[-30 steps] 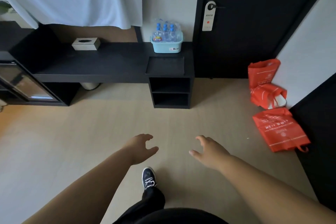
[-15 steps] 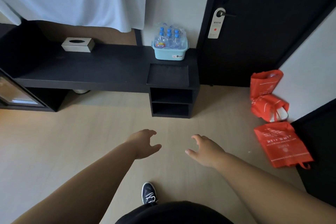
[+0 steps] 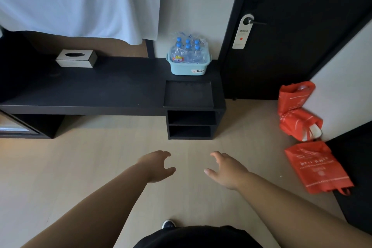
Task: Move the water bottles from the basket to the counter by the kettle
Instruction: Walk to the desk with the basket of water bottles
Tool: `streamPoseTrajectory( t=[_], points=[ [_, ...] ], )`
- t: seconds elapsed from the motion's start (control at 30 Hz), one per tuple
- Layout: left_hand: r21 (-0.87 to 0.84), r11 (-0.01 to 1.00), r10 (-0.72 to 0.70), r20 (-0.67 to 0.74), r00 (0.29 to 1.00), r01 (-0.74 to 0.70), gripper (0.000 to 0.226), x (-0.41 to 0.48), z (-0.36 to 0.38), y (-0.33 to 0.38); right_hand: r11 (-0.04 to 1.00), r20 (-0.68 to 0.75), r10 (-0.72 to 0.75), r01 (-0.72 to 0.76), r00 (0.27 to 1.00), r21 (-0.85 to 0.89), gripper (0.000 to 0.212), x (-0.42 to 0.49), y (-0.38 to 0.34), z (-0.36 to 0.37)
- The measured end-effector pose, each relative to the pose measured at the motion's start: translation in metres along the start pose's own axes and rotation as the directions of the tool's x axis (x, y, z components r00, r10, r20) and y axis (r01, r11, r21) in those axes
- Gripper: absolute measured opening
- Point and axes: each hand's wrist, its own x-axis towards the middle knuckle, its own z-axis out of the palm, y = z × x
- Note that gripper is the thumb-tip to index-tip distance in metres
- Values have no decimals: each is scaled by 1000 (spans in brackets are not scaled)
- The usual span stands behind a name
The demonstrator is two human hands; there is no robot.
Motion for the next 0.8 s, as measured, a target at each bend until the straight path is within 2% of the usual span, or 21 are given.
streamPoseTrajectory(
  t=[0.3, 0.53, 0.63, 0.8],
  points=[
    [-41, 999, -34, 18, 999, 34, 76, 62, -22, 10, 999, 34, 37, -38, 999, 31, 78, 63, 26, -28],
    [-72, 990, -123, 18, 992, 124, 76, 123, -61, 26, 999, 56, -32, 30, 998, 38, 77, 133, 51, -80],
    [-68, 984, -162, 17, 987, 163, 75, 153, -79, 39, 998, 42, -64, 64, 997, -8, 77, 167, 71, -112],
    [-94, 975, -200, 28, 979, 202, 75, 189, -93, 69, 985, 95, -86, 99, 992, -138, 81, 213, 103, -157]
  ],
)
